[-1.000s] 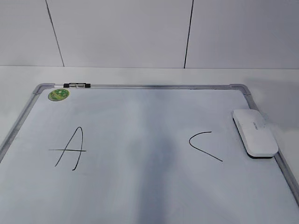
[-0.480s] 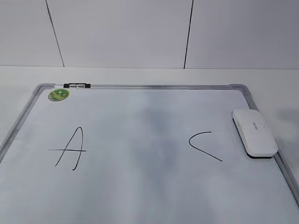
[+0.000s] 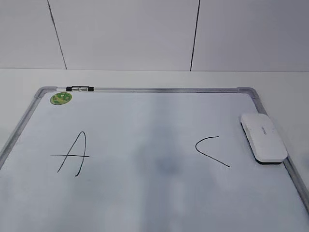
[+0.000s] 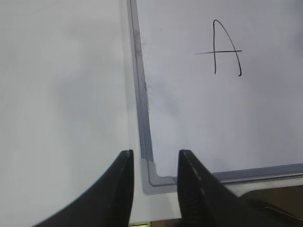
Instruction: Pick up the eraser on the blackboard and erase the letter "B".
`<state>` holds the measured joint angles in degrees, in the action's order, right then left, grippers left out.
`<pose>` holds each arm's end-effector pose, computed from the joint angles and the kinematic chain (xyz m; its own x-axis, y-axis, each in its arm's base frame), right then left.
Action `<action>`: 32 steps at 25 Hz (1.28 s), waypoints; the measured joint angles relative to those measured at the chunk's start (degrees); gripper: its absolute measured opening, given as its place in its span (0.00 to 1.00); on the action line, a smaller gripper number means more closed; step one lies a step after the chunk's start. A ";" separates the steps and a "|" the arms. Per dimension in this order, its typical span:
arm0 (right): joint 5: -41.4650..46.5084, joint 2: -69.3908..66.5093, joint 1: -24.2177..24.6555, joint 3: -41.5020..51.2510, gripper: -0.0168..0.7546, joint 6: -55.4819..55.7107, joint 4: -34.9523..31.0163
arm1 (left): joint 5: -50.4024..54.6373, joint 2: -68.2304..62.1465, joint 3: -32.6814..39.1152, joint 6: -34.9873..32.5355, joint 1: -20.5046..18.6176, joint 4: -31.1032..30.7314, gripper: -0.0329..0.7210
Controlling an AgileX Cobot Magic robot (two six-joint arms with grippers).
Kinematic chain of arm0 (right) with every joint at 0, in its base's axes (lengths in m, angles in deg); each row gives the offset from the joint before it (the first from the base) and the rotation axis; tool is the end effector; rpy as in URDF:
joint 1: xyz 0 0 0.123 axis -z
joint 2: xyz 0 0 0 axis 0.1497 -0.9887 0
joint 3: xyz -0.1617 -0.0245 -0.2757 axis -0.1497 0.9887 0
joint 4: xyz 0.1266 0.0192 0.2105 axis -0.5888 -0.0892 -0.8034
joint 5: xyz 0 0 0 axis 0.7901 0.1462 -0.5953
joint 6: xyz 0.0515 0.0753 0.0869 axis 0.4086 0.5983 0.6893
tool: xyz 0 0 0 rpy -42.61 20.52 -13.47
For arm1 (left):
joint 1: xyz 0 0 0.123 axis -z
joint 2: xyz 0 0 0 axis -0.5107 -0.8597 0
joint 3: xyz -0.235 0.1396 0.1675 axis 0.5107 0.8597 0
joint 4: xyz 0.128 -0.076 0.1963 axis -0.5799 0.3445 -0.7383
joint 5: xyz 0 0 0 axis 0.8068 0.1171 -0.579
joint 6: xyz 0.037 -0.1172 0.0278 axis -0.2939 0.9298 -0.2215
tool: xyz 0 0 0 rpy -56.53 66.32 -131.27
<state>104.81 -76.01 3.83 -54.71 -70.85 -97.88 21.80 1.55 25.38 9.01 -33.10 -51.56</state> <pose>-0.0182 0.0182 0.2839 -0.6287 -0.1280 -0.7670 -0.2491 0.9675 0.0427 0.0235 -0.0147 0.3109 -0.7247 0.0534 -0.6869 0.1052 0.9939 -0.0337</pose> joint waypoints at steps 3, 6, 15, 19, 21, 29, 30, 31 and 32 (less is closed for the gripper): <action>-0.40 2.95 0.00 2.40 0.77 -1.43 0.52 | 0.24 5.52 3.63 -0.12 0.00 0.00 0.36; -1.10 3.88 0.00 4.74 0.77 -2.16 1.91 | 0.33 11.21 6.54 -0.12 0.00 0.00 0.36; -3.10 8.82 0.00 6.44 0.77 -2.93 4.92 | -0.33 22.49 10.35 -0.25 0.00 -0.03 0.36; -4.94 10.71 0.00 7.45 0.77 -2.93 5.19 | -4.55 22.49 11.54 -0.37 0.00 -0.03 0.36; -5.48 10.71 0.00 7.70 0.77 -2.93 5.28 | -5.90 22.49 12.42 -0.37 0.00 -0.03 0.36; -5.84 10.71 0.00 8.07 0.77 -2.93 5.32 | -6.81 22.49 12.66 -0.37 0.00 -0.03 0.36; -5.95 10.71 0.00 8.07 0.77 -2.93 5.32 | -7.01 22.49 12.66 -0.37 0.00 -0.03 0.36; -5.95 10.71 0.00 8.07 0.77 -2.93 5.32 | -7.03 22.49 12.66 -0.37 0.00 -0.03 0.36; -6.03 10.71 0.00 8.07 0.77 -2.93 5.32 | -7.03 22.49 12.66 -0.37 0.00 -0.03 0.36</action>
<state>98.77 -65.30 3.83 -46.65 -73.78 -92.57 14.77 24.04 38.04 8.64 -33.10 -51.58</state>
